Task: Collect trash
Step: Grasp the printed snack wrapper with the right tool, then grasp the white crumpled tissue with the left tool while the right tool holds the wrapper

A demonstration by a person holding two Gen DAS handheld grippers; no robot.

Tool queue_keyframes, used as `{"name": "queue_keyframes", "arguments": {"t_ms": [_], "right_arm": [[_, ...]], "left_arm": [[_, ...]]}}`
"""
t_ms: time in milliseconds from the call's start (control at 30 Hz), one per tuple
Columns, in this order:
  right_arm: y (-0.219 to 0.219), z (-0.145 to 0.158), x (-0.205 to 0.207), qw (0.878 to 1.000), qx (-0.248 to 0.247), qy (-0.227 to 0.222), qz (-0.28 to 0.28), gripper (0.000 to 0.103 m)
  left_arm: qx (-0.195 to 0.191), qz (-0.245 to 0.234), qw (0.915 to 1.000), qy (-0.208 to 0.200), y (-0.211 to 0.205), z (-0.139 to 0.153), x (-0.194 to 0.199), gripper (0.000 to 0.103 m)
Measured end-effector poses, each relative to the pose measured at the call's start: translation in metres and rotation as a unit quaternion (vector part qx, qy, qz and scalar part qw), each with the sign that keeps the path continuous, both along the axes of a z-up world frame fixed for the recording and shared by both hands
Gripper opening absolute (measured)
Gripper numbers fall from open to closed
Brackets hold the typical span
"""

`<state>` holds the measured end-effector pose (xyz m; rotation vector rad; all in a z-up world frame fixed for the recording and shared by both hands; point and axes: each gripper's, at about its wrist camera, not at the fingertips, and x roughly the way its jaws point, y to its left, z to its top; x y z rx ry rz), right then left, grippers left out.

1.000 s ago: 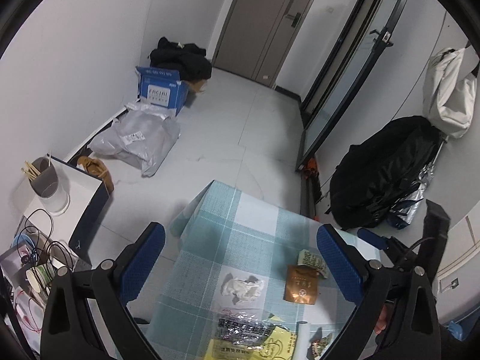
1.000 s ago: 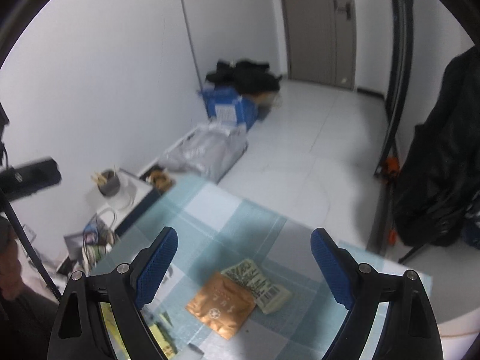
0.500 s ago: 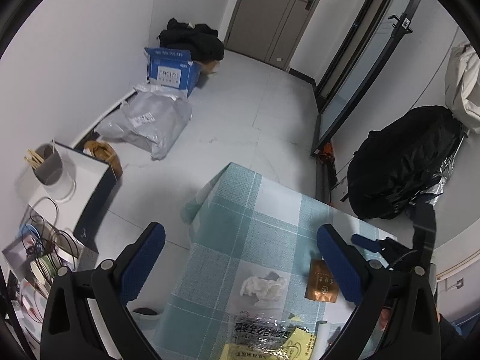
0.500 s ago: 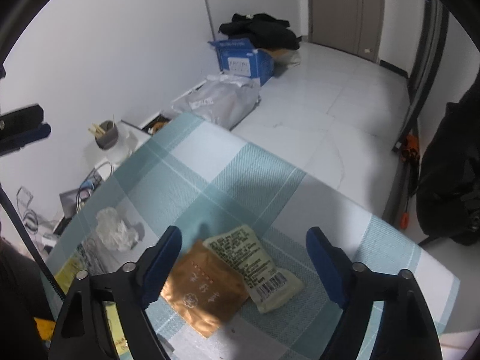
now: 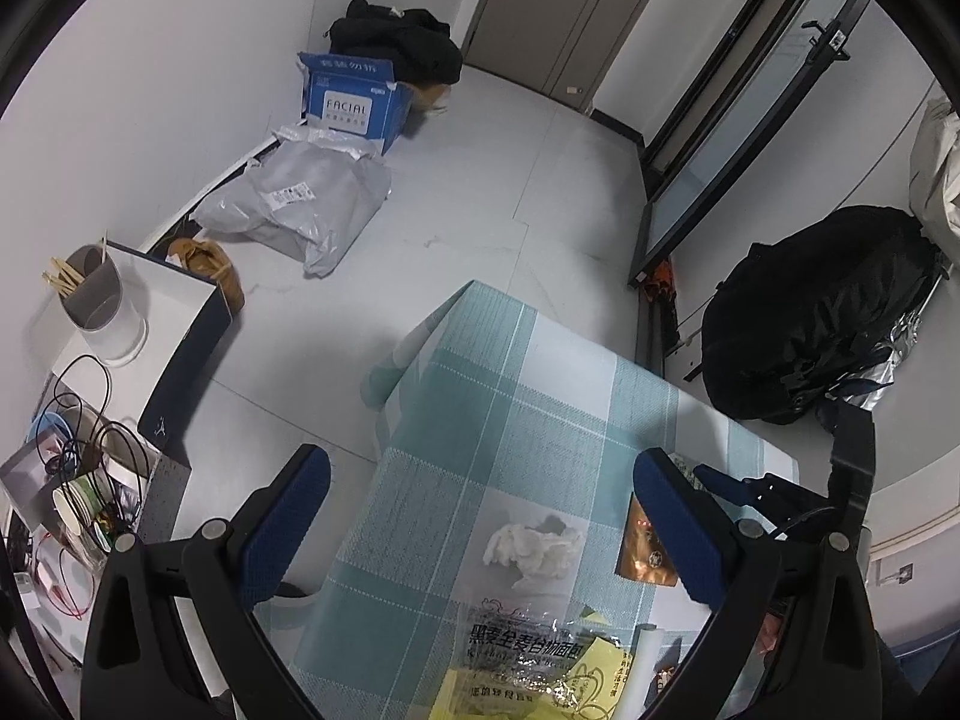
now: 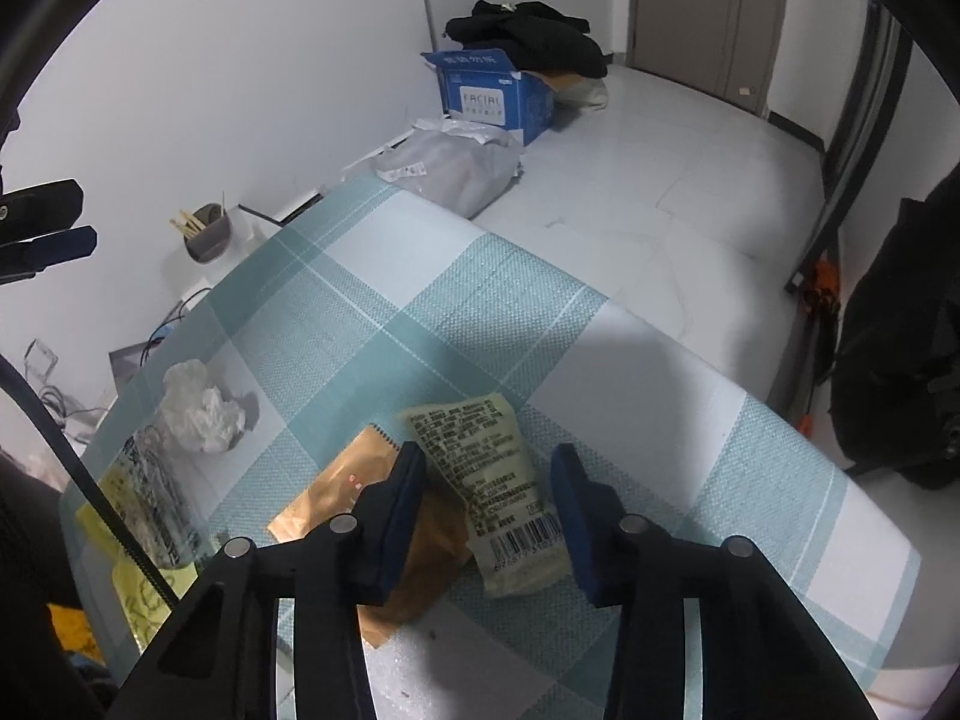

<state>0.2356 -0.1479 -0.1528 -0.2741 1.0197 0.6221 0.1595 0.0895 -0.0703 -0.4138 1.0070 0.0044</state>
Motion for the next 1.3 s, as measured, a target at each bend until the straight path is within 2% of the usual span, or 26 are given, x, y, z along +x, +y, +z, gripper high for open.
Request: {"name": "queue_keyframes", "arguments": {"t_ms": [100, 300, 467, 733, 867, 1067, 1300], "right_arm": [[0.001, 0.002, 0.0, 1.0, 0.003, 0.005, -0.001, 0.028], [-0.002, 0.003, 0.002, 1.0, 0.011, 0.008, -0.009, 0.022], [-0.011, 0.009, 0.005, 0.999, 0.036, 0.014, -0.025, 0.02], [-0.02, 0.03, 0.004, 0.997, 0.07, -0.002, -0.036, 0.02], [-0.024, 0.036, 0.003, 0.996, 0.083, -0.007, -0.038, 0.02], [-0.031, 0.04, -0.002, 0.995, 0.086, -0.012, -0.039, 0.02], [-0.038, 0.043, -0.007, 0.995, 0.087, -0.017, -0.041, 0.02]], "left_arm": [[-0.002, -0.002, 0.9999, 0.011, 0.0, -0.004, 0.002, 0.1], [0.001, -0.015, 0.9996, 0.022, -0.005, -0.008, 0.006, 0.1], [-0.004, -0.03, 0.9987, 0.041, -0.011, -0.017, 0.01, 0.099], [0.022, -0.065, 0.9931, 0.095, -0.033, -0.042, 0.013, 0.099], [0.012, -0.073, 0.9906, 0.115, -0.039, -0.05, 0.014, 0.099], [0.05, -0.094, 0.9849, 0.137, -0.057, -0.059, 0.015, 0.099], [0.068, -0.087, 0.9838, 0.141, -0.062, -0.064, 0.015, 0.089]]}}
